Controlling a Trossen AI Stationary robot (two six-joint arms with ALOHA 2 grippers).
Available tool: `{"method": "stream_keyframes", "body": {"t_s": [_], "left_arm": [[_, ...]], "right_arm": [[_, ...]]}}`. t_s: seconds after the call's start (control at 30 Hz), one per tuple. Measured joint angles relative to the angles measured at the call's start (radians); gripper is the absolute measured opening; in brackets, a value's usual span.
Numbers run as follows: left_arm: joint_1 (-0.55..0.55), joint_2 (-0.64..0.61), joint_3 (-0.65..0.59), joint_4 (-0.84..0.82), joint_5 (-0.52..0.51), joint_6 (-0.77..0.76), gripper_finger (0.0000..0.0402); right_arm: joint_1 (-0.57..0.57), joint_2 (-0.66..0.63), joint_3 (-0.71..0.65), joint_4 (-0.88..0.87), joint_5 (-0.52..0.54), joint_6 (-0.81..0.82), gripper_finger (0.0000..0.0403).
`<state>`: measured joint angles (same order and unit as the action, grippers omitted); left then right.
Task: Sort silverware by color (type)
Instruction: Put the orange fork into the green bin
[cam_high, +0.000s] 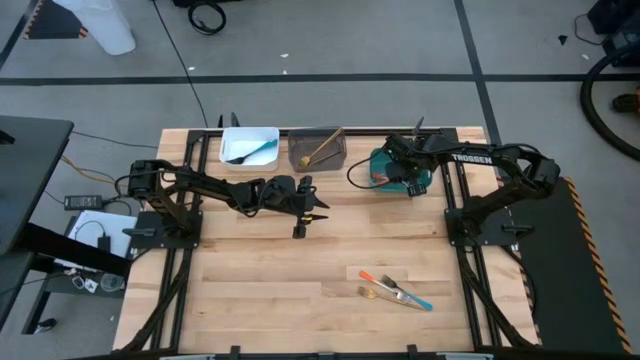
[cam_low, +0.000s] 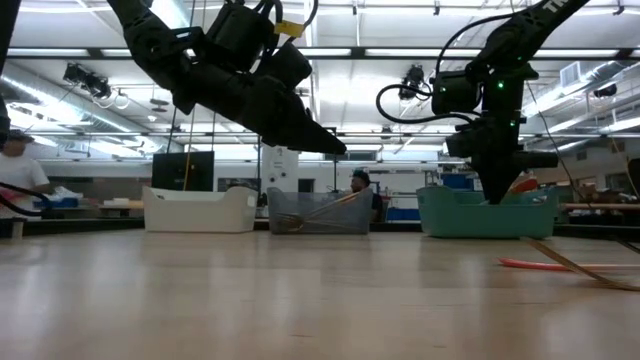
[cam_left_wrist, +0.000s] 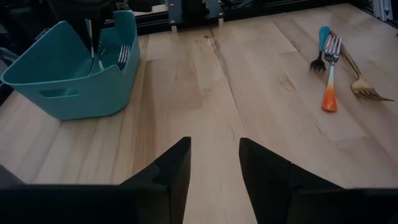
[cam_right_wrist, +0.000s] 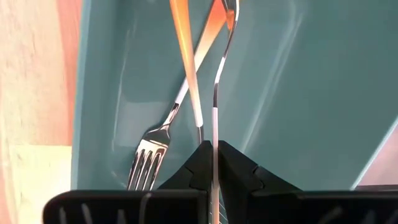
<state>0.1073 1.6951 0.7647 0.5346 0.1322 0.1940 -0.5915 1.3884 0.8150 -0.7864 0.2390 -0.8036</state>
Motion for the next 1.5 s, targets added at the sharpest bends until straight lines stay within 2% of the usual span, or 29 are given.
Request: {"method": "stream_keyframes", "body": {"t_s": [0.63,0.87,1.5], "left_arm": [[0.000,0.000,0.000,0.000,0.000,0.000,0.0144],[0.000,0.000,0.000,0.000,0.000,0.000,0.0144],[0.000,0.000,0.000,0.000,0.000,0.000,0.0144]], "right_arm": [[0.001,0.000,0.000,0.000,0.005,-0.003,0.0033],[0.001,0.000,0.000,0.000,0.058,-0.009,0.0034],[0.001,0.000,0.000,0.018,0.078,0.012,0.0034]]}}
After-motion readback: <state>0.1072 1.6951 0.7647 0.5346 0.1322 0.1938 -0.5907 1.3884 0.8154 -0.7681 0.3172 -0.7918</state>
